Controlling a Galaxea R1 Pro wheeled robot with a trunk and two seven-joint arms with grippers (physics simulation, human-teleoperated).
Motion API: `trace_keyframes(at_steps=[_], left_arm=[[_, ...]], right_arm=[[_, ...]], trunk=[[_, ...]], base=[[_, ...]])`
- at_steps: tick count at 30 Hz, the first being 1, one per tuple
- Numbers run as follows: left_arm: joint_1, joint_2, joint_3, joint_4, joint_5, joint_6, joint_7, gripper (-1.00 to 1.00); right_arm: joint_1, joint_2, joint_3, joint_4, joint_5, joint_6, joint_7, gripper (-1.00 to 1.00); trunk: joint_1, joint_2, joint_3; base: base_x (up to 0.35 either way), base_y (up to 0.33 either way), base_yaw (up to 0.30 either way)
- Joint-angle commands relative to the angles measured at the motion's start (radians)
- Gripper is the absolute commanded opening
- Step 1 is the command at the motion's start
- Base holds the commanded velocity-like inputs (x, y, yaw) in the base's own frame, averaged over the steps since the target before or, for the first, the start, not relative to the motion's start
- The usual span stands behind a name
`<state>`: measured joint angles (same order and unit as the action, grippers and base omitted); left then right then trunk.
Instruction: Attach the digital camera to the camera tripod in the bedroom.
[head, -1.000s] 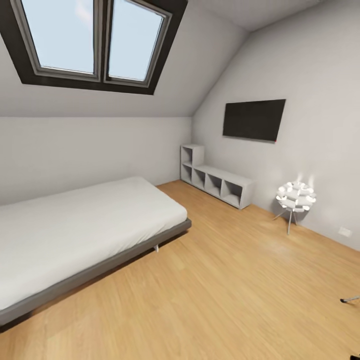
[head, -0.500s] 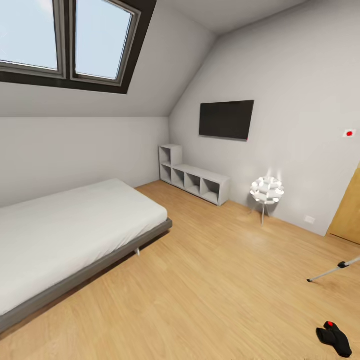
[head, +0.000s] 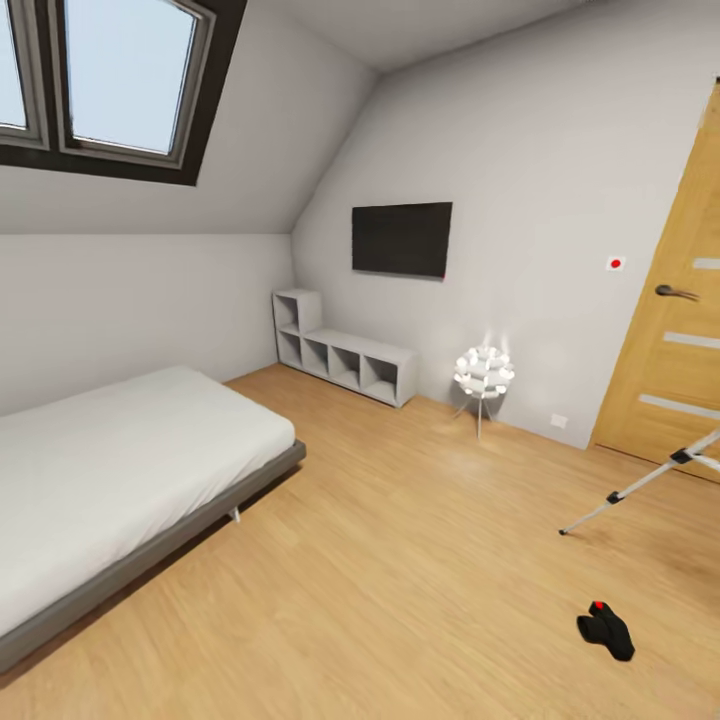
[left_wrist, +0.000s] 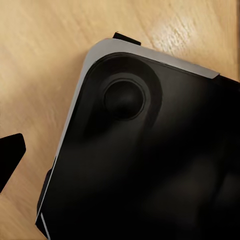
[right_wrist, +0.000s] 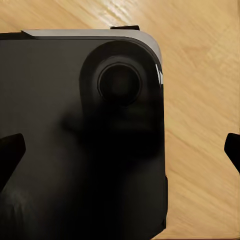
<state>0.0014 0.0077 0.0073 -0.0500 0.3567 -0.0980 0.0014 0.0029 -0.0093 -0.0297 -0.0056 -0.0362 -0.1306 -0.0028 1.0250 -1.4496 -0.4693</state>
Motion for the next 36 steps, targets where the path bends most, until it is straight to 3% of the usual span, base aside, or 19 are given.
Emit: trace_keyframes(at_steps=[1, 36], left_arm=[[0.000, 0.000, 0.000, -0.001, 0.003, -0.002, 0.000, 1.00], [0.000, 0.000, 0.000, -0.001, 0.004, -0.002, 0.001, 1.00]], right_arm=[[0.000, 0.000, -0.002, -0.001, -0.004, -0.003, 0.000, 1.00], [0.000, 0.000, -0.002, -0.001, -0.004, -0.003, 0.000, 1.00]], trunk=[[0.000, 0.000, -0.001], [0.000, 0.000, -0.001]], base=[[0.000, 0.000, -0.292], [0.000, 0.000, -0.292]])
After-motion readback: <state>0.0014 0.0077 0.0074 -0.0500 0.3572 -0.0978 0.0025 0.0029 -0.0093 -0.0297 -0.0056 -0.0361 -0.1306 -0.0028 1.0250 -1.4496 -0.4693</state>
